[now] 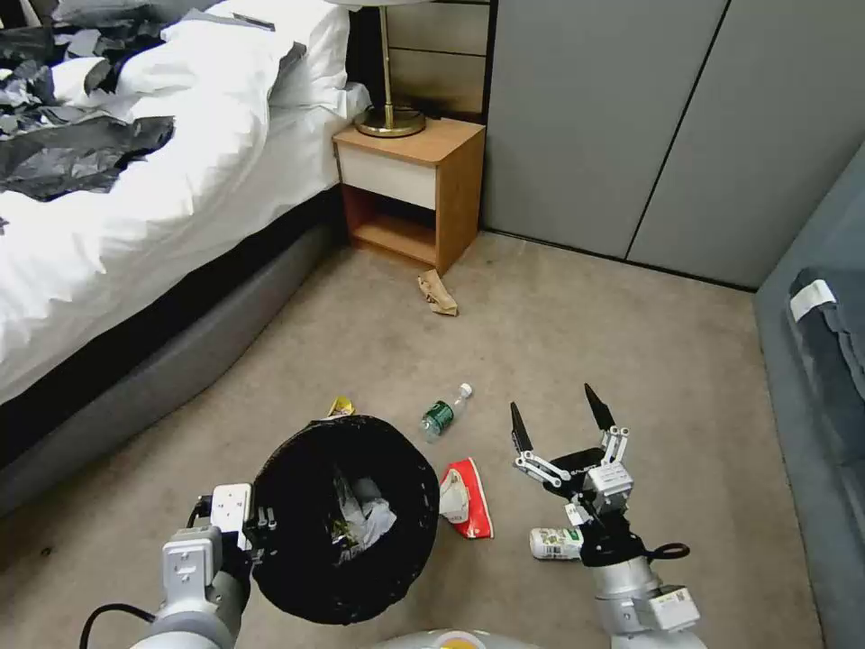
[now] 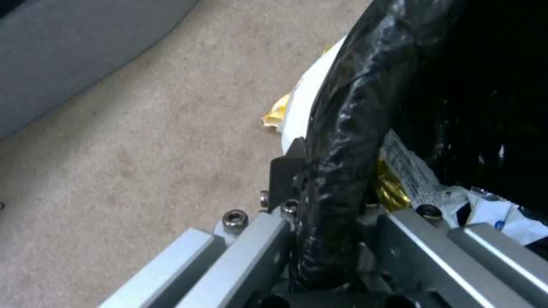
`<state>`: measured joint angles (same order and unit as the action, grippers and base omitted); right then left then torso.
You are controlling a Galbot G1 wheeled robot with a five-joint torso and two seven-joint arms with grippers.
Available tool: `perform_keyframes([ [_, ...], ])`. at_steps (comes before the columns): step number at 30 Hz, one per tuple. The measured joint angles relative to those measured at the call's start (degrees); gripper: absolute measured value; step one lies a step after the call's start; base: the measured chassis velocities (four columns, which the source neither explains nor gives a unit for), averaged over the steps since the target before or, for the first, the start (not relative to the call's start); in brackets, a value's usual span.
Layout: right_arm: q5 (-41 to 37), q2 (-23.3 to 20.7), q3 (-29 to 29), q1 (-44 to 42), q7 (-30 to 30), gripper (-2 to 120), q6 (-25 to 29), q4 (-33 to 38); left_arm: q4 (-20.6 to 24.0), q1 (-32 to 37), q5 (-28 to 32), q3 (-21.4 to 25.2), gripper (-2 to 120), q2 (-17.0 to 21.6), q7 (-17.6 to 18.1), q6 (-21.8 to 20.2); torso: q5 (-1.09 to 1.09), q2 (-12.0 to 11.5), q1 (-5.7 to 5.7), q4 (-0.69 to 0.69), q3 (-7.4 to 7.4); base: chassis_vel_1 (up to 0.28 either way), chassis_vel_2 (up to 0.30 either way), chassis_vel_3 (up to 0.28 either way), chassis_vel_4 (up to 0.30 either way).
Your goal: Pick up the trash bin, then pick up the garbage from the floor and place it into the trash bin.
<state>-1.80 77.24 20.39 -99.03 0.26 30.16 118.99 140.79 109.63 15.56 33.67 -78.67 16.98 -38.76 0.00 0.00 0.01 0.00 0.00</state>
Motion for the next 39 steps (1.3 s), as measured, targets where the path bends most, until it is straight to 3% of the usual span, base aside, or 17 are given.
perform_keyframes([
  [23, -0.90, -0.77, 2.59, 3.37, 0.70, 100, -3.67, -1.62, 0.00, 0.27, -0.23, -0.04, 0, -0.22, 0.05, 0.12, 0.00, 0.00, -0.01, 0.00, 0.00, 0.000, 0.000, 0.000, 0.000],
  [29, -3.61, -1.07, 3.04, 3.86, 2.89, 100, -10.37, -3.51, 0.00, 0.45, -0.51, -0.16, 0, -0.25, 0.06, 0.20, 0.00, 0.00, 0.00, 0.00, 0.00, 0.000, 0.000, 0.000, 0.000],
  [31, -5.92, -1.31, 2.69, 3.69, 4.46, 100, -15.07, -3.57, 0.00, 0.64, -0.83, -0.30, 0, -0.23, 0.06, 0.28, 0.00, 0.00, 0.00, 0.00, 0.00, 0.000, 0.000, 0.000, 0.000],
  [39, -7.66, -1.70, 2.45, 3.96, 7.45, 100, -22.48, -4.24, -0.09, 0.69, -1.43, -0.39, 0, -0.39, 0.05, 0.41, 0.00, 0.00, 0.00, 0.00, 0.00, 0.000, 0.000, 0.000, 0.000],
])
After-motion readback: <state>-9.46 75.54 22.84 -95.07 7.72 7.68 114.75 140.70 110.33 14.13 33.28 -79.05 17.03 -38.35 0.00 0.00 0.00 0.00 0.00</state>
